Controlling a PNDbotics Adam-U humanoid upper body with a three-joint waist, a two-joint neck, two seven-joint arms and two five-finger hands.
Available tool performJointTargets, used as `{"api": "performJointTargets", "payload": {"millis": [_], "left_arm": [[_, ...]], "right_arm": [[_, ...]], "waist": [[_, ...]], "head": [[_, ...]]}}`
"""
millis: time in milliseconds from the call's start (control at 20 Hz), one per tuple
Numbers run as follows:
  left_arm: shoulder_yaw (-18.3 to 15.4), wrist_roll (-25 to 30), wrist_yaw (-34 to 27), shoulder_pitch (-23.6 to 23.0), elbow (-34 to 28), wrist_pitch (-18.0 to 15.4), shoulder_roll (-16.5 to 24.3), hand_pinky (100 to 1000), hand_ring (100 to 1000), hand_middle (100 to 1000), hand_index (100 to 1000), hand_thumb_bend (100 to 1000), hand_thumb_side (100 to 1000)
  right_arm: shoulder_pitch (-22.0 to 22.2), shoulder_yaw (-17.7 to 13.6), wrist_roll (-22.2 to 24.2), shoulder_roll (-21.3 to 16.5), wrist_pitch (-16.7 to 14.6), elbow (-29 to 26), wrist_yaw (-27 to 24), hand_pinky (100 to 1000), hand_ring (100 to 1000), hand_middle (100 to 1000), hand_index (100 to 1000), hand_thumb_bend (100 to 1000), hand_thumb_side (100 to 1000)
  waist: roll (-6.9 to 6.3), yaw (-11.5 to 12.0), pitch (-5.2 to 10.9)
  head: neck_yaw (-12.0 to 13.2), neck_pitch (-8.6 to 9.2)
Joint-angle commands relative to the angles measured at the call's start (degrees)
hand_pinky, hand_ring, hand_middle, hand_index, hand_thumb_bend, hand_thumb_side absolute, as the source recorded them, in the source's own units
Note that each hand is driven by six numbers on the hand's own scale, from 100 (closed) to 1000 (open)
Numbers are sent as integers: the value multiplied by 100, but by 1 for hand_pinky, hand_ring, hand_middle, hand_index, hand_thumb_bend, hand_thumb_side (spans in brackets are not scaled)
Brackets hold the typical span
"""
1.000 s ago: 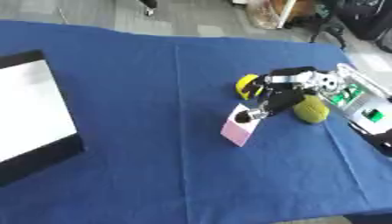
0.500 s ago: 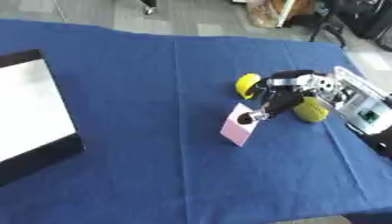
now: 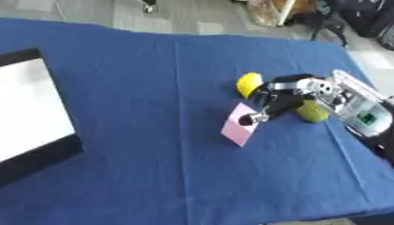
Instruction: Pick up the objects with one hand, pass them to the other hand, and then place them into the box on the other side of the table.
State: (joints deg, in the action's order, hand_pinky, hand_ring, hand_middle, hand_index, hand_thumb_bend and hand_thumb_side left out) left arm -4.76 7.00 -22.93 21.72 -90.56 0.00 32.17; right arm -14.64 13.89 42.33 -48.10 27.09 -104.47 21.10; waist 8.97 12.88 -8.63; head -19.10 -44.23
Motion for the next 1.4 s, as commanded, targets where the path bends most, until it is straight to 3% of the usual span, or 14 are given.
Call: {"api": "performJointTargets", "payload": {"millis": [50, 1400], "left_arm": [[-35, 14, 21, 82, -82, -5, 108, 1000, 912, 722, 721, 150, 823], [-6, 66, 32, 102, -87, 23, 90, 1000, 911, 723, 721, 153, 832]], "right_arm": [[-47, -60, 84, -95, 40, 24, 9, 833, 827, 836, 932, 588, 714], [-82, -4, 97, 56, -72, 377, 153, 836, 827, 836, 932, 616, 709]], "waist": [[47, 2, -36], [65, 41, -141]], "head": [[-1, 12], [35, 12]]}}
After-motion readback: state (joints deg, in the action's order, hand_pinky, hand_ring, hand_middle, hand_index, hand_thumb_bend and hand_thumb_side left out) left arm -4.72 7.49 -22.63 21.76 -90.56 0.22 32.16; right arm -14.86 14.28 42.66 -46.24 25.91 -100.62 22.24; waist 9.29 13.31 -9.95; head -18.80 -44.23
